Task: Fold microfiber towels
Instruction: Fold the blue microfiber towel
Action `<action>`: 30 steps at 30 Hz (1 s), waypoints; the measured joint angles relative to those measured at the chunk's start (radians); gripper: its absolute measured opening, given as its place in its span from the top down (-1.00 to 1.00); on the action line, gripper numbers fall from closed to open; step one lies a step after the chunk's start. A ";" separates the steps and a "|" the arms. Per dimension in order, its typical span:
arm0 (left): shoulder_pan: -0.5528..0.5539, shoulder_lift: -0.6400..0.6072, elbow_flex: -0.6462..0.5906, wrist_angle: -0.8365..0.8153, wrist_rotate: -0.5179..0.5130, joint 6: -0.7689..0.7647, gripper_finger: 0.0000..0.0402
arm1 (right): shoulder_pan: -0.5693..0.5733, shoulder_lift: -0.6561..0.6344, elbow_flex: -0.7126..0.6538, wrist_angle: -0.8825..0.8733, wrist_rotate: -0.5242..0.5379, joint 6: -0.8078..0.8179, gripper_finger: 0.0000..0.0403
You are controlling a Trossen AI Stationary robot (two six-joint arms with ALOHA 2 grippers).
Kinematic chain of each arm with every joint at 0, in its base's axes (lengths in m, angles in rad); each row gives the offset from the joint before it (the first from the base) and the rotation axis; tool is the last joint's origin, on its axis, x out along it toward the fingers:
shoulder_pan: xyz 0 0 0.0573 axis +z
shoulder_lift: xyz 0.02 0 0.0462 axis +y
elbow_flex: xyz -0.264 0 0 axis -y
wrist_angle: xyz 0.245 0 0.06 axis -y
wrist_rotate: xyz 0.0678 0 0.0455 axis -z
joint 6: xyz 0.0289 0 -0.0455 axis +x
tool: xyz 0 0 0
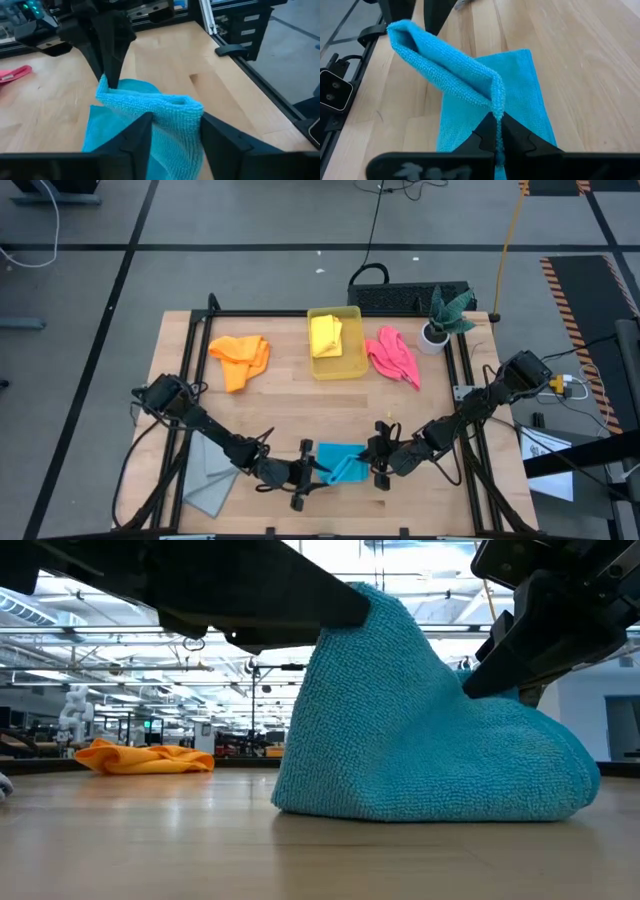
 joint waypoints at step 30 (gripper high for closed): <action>0.000 0.000 0.000 -0.230 -0.364 -0.366 0.97 | -0.017 -0.003 0.000 0.063 -0.084 -0.108 0.99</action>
